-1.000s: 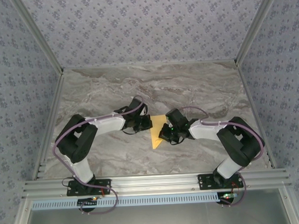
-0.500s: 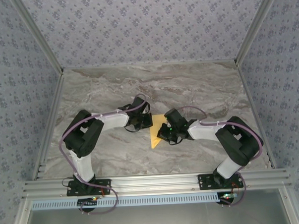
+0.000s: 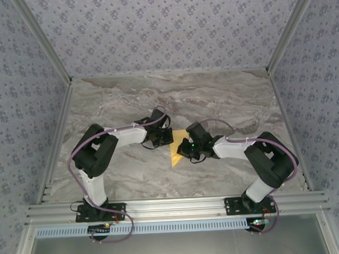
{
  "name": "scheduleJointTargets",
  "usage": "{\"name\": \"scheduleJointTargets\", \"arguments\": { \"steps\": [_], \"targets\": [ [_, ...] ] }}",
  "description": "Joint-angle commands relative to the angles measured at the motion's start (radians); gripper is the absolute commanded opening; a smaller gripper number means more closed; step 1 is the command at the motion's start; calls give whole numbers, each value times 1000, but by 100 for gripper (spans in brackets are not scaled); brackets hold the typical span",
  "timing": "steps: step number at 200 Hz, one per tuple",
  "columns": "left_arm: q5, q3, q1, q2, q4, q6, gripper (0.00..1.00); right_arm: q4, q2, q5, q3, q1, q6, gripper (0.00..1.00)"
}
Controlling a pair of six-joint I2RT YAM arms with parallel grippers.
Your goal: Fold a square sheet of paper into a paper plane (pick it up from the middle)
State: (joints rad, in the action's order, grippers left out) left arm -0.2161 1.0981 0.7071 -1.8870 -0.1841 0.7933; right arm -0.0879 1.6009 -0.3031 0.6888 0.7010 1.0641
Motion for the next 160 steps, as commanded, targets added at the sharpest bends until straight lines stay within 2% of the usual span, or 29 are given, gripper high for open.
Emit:
{"name": "scheduleJointTargets", "arguments": {
  "steps": [1, 160],
  "targets": [
    [9, 5, 4, -39, -67, -21, 0, -9, 18, 24, 3, 6, -21, 1],
    [3, 9, 8, -39, -75, -24, 0, -31, 53, 9, 21, 1, -54, 0]
  ]
}}
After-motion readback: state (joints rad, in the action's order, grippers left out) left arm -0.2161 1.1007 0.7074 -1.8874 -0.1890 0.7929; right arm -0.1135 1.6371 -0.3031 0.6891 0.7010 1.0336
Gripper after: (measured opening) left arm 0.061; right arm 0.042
